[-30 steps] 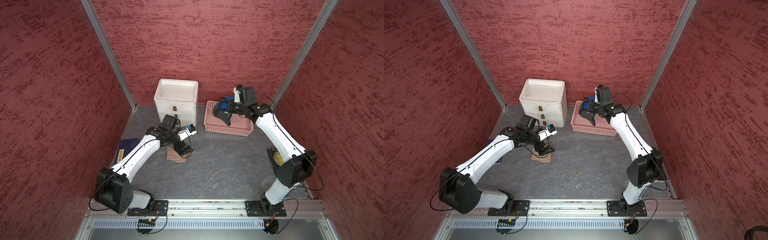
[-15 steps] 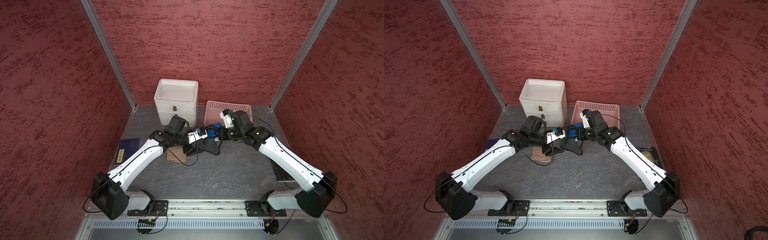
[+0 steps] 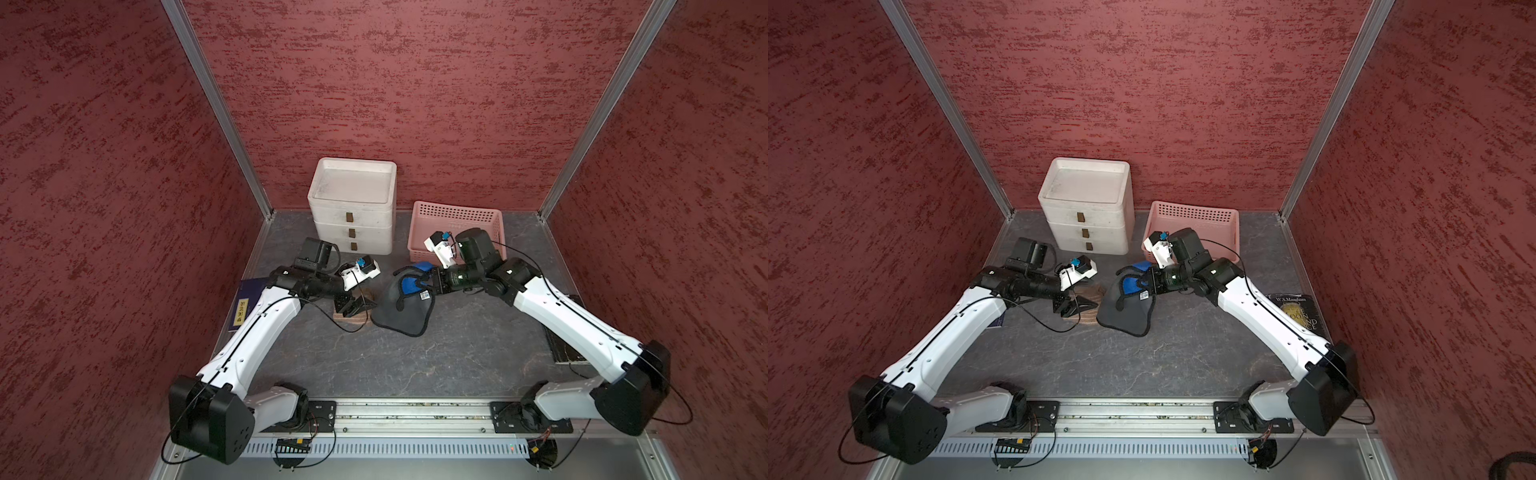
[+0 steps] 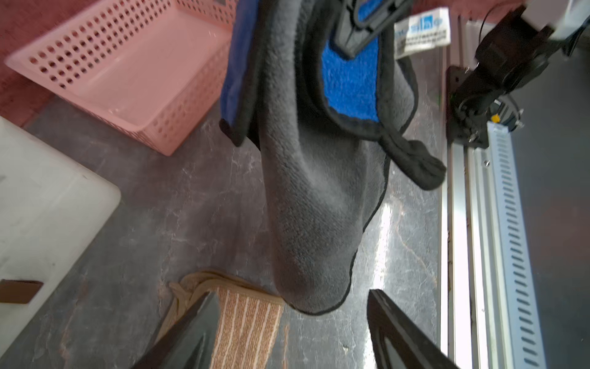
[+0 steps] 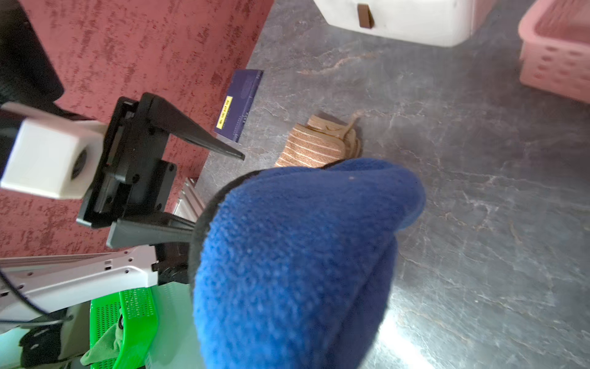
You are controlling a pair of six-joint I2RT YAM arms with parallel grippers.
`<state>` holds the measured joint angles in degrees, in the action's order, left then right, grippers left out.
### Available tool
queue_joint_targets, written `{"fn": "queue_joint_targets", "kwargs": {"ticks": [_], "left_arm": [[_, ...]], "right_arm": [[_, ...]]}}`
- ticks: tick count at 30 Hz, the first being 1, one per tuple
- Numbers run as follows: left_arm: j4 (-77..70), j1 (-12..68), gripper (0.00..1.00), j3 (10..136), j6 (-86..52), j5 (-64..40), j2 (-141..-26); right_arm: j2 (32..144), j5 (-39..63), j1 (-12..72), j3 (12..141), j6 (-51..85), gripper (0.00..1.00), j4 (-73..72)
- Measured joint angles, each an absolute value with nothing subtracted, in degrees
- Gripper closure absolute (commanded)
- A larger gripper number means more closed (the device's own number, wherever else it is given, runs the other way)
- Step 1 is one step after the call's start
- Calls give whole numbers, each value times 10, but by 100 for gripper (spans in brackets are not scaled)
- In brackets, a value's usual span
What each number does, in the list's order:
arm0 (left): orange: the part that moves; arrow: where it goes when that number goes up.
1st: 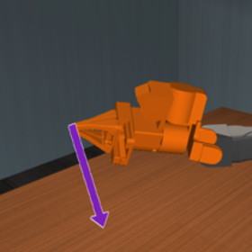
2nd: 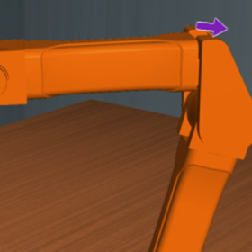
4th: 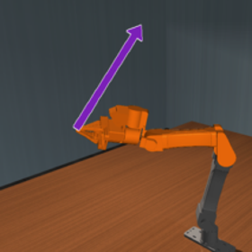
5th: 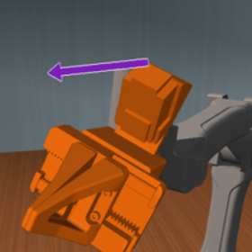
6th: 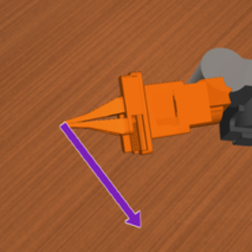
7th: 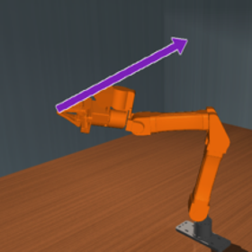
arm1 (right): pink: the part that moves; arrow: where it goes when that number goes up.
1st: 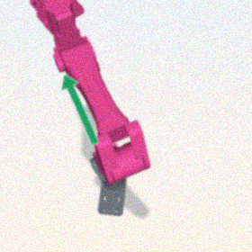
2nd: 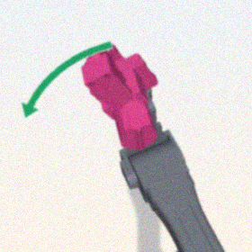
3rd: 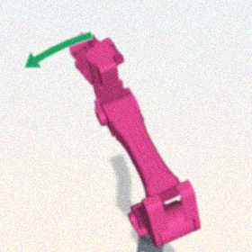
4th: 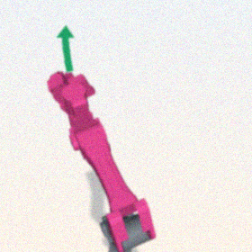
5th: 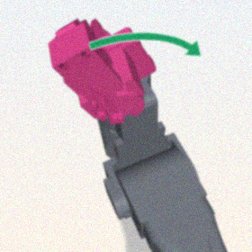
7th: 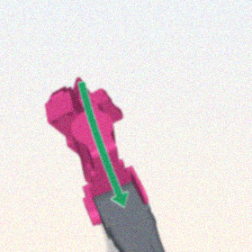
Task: Fold the square dishcloth
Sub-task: Place the cleaning item at the center of the board.
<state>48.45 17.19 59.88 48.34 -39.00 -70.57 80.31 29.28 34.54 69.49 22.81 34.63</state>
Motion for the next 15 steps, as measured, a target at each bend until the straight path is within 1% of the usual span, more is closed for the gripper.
{"fn": "queue_joint_targets", "kwargs": {"ticks": [1,2,3,4,5,6,7,9,13,15], "left_arm": [[483,185,21,589,488,-370,-718],[478,200,21,579,491,-349,-732],[471,214,21,569,495,-328,-746],[462,230,22,560,498,-304,-765],[454,242,22,553,500,-285,-784],[447,255,24,548,502,-264,-806],[440,264,25,546,503,-249,-827],[430,277,26,546,505,-225,-863],[422,284,26,547,513,-208,-882],[417,284,27,547,520,-206,-879]], "right_arm": [[820,292,337,670,228,67,341],[841,285,327,644,230,61,339],[862,271,317,620,229,59,340],[884,247,306,593,234,53,344],[898,220,300,573,239,42,350],[906,184,294,552,247,33,361],[905,151,289,537,256,30,372],[883,90,288,524,267,27,394],[779,-39,312,530,296,30,422],[731,-75,345,531,307,30,426]]}}
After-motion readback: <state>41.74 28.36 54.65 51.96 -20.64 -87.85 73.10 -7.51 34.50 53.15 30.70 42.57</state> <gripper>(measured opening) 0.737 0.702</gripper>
